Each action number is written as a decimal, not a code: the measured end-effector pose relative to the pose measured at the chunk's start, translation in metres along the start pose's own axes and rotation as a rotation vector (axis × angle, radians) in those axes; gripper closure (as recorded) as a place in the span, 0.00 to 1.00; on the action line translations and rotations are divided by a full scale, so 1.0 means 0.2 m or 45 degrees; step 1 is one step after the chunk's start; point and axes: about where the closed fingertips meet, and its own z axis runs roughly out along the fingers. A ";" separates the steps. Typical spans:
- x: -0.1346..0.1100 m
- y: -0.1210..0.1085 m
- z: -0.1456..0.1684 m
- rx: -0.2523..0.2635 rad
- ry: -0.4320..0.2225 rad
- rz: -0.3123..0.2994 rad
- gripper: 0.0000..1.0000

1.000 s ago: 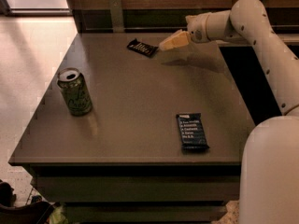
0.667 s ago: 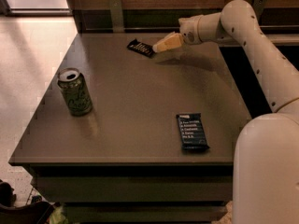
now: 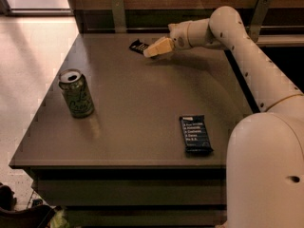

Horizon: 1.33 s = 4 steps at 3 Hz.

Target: Pick rxbar chocolate

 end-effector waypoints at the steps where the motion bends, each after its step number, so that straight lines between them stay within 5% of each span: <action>1: -0.01 0.06 0.09 -0.041 0.006 0.000 0.00; 4: 0.13 0.13 0.29 -0.130 0.069 0.096 0.00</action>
Offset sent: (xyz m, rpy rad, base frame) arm 0.0000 0.0461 -0.0186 -0.0245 0.0541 0.0748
